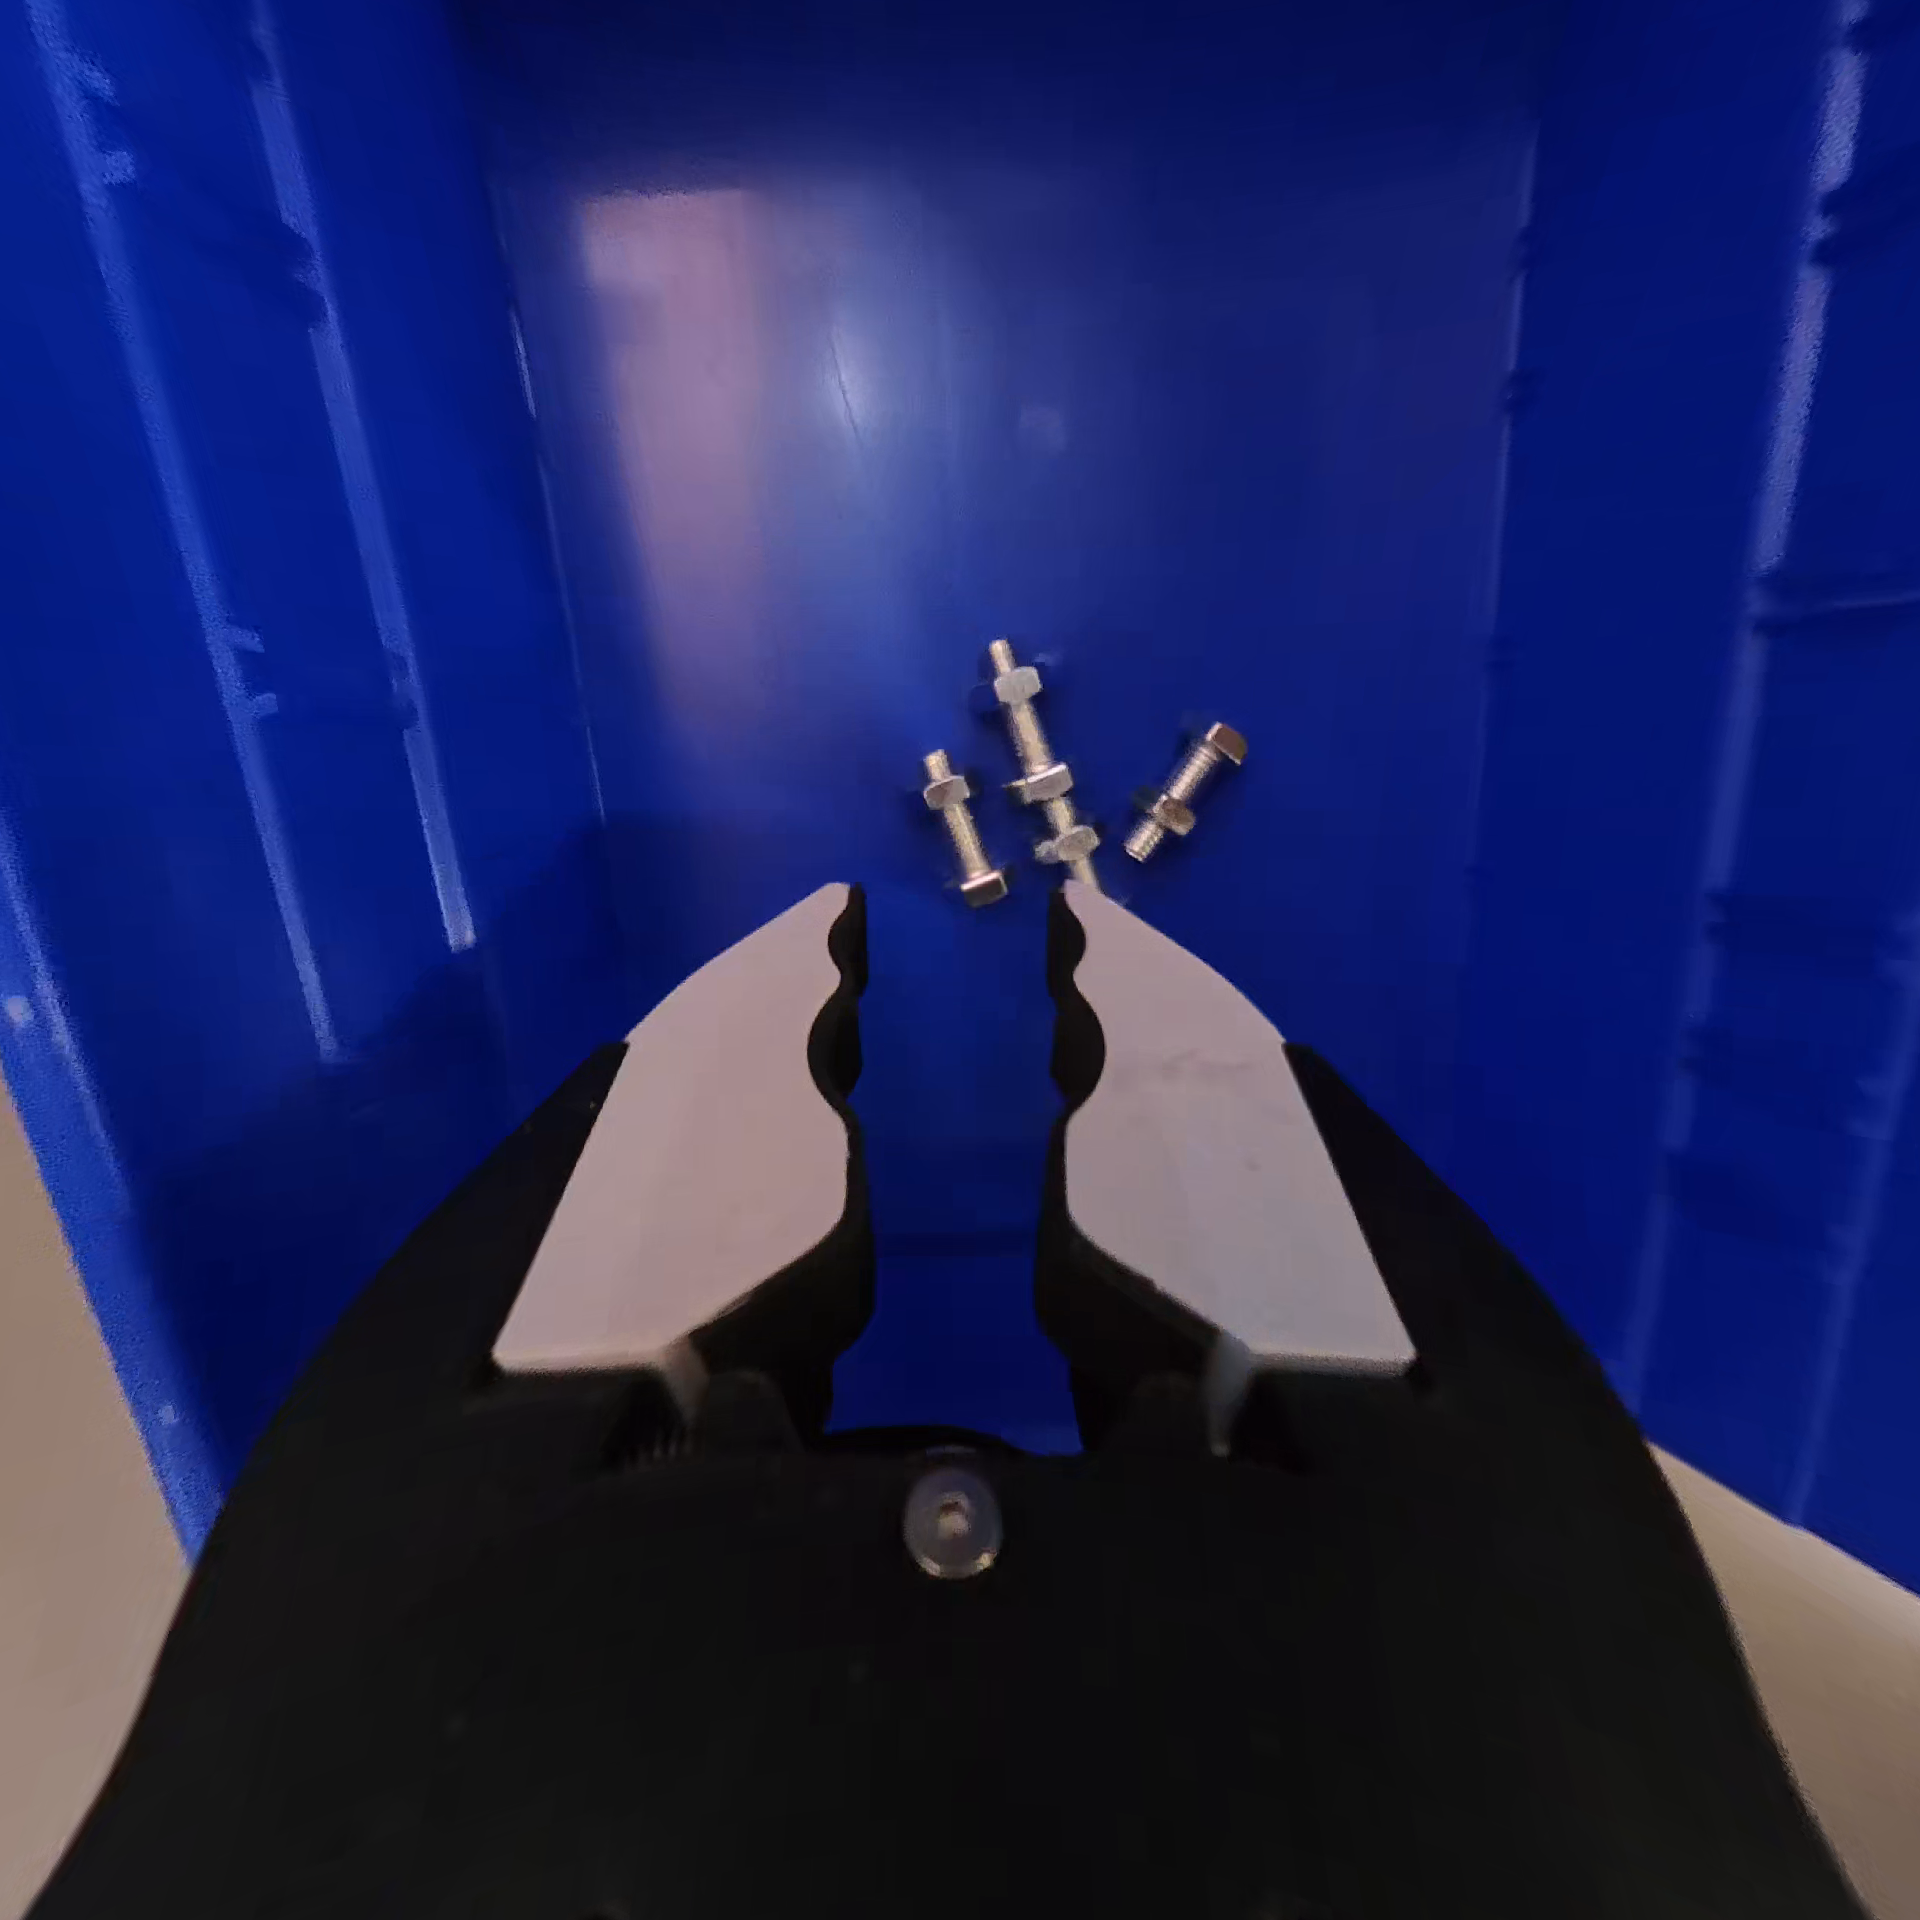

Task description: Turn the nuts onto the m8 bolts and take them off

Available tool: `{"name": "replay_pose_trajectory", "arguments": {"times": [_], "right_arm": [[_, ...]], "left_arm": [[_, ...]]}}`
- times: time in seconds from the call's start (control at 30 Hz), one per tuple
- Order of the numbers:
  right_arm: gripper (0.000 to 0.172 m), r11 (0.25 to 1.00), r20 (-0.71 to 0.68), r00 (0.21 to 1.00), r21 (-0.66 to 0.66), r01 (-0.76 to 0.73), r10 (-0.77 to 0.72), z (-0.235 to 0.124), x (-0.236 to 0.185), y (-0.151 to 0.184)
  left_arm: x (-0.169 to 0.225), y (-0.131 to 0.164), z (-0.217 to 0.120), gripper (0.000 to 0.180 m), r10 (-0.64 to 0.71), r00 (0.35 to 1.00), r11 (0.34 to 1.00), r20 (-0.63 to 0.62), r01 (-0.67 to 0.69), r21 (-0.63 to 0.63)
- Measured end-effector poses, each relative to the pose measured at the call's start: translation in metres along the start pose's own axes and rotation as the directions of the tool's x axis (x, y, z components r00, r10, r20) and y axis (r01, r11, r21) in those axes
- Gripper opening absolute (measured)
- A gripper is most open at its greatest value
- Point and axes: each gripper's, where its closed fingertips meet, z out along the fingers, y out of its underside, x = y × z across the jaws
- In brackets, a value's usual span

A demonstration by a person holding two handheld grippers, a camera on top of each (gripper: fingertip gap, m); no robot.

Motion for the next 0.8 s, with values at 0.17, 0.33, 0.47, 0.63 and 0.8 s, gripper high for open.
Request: {"name": "replay_pose_trajectory", "arguments": {"times": [0.17,0.33,0.47,0.63,0.8], "right_arm": [[0.000,1.000,0.009,1.000,-0.001,0.005,-0.005,0.000,-0.003,0.000],[0.000,1.000,0.013,1.000,0.001,0.008,-0.008,0.001,-0.005,-0.001],[0.000,1.000,0.013,1.000,0.003,0.005,-0.006,0.000,-0.005,-0.001],[0.000,1.000,0.014,1.000,0.004,0.005,-0.005,0.000,-0.005,-0.001],[0.000,1.000,0.021,1.000,0.010,0.005,-0.005,0.000,-0.006,-0.002]], "left_arm": [[-0.006,0.005,0.014,0.035,-0.017,0.999,0.998,0.037,0.019,-0.061],[-0.011,0.004,0.024,0.023,-0.032,0.998,0.997,0.056,0.036,-0.074],[-0.012,0.002,0.024,0.017,0.010,0.998,0.998,0.070,-0.005,-0.065],[-0.013,-0.002,0.013,0.017,0.023,0.999,0.999,0.040,-0.024,0.030],[0.008,-0.006,-0.034,0.016,0.110,0.992,0.963,-0.065,-0.090,0.256]]}}
